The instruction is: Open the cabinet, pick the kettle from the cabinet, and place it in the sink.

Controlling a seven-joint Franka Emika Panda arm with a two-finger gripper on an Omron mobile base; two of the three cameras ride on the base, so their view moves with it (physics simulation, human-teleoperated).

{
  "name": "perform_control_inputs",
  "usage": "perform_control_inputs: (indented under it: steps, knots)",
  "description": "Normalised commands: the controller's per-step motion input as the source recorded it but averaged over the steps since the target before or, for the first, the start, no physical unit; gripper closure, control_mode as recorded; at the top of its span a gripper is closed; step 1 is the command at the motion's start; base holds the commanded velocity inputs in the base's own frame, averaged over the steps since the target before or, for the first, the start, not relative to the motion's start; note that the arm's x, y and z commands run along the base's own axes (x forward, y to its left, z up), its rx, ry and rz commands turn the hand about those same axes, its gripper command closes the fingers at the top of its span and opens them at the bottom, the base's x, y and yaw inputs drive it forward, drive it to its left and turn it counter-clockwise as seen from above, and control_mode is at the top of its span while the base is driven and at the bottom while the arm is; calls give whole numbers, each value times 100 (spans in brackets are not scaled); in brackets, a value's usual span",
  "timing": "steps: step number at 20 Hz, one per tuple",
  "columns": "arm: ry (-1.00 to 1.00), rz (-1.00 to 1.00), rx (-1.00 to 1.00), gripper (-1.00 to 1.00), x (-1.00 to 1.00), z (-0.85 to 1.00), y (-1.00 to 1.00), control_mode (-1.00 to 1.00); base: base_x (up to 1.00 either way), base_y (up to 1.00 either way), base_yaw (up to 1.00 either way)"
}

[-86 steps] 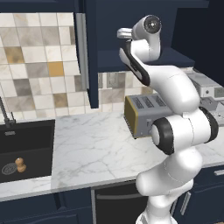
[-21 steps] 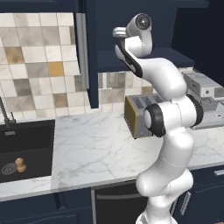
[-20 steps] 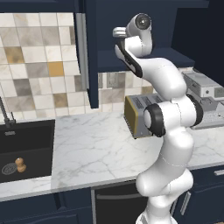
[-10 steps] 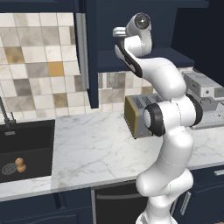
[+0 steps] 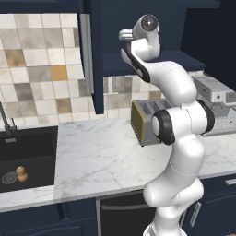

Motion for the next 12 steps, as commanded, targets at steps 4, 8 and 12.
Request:
perform_control_inputs:
  steps: [4,8,12]
  knots:
    - [1,-4,0,100,0,-14,0,-100,0,0,0]
    - [0,-4,0,100,0,-12,0,-100,0,0,0]
    - [0,-2,0,100,-4,-9,-2,-100,0,0,0]
